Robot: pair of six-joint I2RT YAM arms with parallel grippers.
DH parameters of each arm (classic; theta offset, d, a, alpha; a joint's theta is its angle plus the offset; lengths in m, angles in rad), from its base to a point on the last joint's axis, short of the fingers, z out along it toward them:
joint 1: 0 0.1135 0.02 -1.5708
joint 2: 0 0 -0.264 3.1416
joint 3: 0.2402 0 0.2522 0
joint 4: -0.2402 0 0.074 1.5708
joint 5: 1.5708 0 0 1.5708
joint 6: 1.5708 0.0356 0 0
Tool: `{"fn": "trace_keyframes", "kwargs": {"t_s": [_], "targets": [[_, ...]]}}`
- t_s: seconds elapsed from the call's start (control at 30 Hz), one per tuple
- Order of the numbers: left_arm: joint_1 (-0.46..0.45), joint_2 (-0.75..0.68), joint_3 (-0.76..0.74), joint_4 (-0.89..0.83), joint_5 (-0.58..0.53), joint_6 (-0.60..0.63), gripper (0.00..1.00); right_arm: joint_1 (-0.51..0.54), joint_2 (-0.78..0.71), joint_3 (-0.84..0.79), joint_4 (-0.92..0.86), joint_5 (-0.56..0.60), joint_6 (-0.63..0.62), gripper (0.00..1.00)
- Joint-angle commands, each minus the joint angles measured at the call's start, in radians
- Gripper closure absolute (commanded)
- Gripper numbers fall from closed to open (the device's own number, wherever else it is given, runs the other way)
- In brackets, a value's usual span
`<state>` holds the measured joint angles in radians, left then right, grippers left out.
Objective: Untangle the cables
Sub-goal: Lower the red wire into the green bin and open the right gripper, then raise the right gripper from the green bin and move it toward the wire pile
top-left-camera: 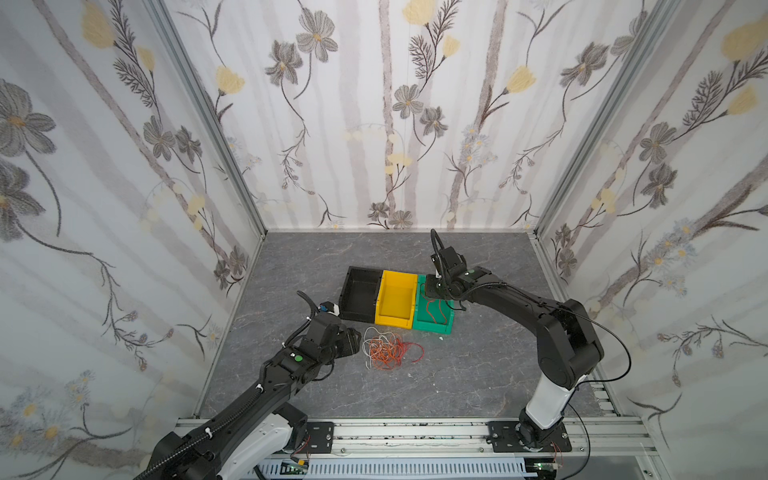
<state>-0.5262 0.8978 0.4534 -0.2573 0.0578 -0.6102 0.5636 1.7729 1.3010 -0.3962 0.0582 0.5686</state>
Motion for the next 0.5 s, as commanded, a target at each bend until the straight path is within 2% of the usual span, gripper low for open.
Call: {"fn": "trace_keyframes", "kwargs": {"t_s": [0.0,0.17,0.47], "targets": [[0.002,-0.001,0.007,0.013,0.017,-0.018,0.37,0.002,-0.021,-0.01,-0.021,-0.002,-0.009,0.7],[0.002,0.0,0.005,0.019,0.038,-0.02,0.36,0.0,-0.017,-0.015,-0.021,-0.016,-0.017,0.68],[0.0,0.004,-0.001,0.038,0.066,-0.028,0.34,0.0,-0.063,-0.027,-0.017,-0.046,-0.035,0.55]]}}
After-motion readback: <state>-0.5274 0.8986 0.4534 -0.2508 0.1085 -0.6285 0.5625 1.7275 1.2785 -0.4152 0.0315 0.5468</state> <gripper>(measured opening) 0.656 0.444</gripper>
